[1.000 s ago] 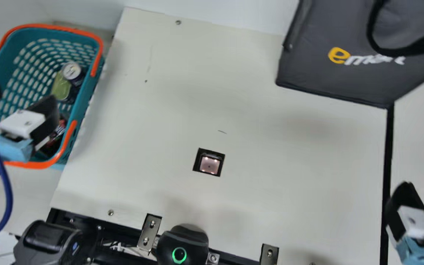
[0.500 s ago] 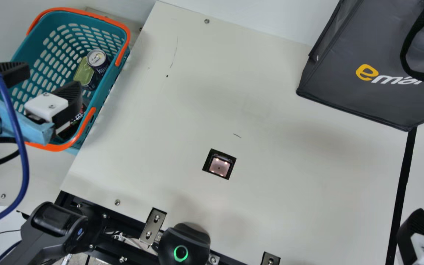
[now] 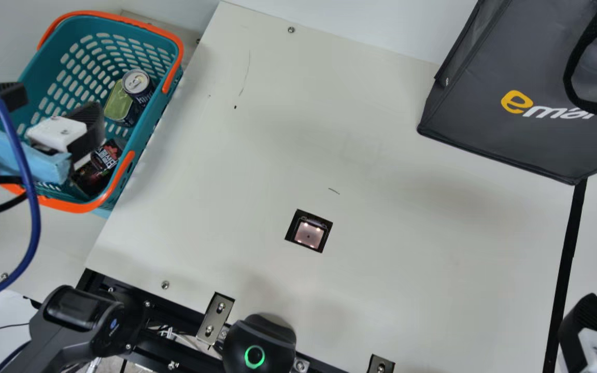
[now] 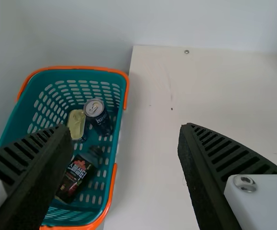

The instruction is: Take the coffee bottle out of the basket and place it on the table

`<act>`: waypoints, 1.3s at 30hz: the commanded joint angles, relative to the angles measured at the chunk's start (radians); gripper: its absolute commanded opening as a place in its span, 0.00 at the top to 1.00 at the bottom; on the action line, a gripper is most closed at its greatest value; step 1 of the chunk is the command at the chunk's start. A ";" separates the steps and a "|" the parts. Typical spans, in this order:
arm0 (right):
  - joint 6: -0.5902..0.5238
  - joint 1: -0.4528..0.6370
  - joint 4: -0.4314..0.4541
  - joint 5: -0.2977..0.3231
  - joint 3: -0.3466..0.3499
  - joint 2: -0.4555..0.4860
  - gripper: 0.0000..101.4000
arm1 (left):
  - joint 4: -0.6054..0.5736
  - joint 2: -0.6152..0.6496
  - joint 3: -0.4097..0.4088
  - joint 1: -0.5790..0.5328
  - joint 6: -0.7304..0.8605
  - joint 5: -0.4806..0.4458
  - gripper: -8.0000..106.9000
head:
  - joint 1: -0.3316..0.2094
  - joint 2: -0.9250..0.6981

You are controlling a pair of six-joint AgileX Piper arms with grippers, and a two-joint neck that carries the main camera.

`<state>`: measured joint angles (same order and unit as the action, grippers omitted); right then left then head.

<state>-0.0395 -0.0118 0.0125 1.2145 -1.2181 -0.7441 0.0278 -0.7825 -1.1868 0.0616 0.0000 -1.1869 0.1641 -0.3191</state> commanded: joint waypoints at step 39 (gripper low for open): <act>0.000 0.000 0.000 0.000 0.000 0.000 0.10 | 0.204 -0.194 0.045 0.200 -0.236 0.182 0.15 | -0.026 -0.002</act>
<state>-0.0395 -0.0118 0.0125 1.2145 -1.2181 -0.7441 0.2280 -0.9721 -1.1450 0.2639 -0.2295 -1.0078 0.1641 -0.3191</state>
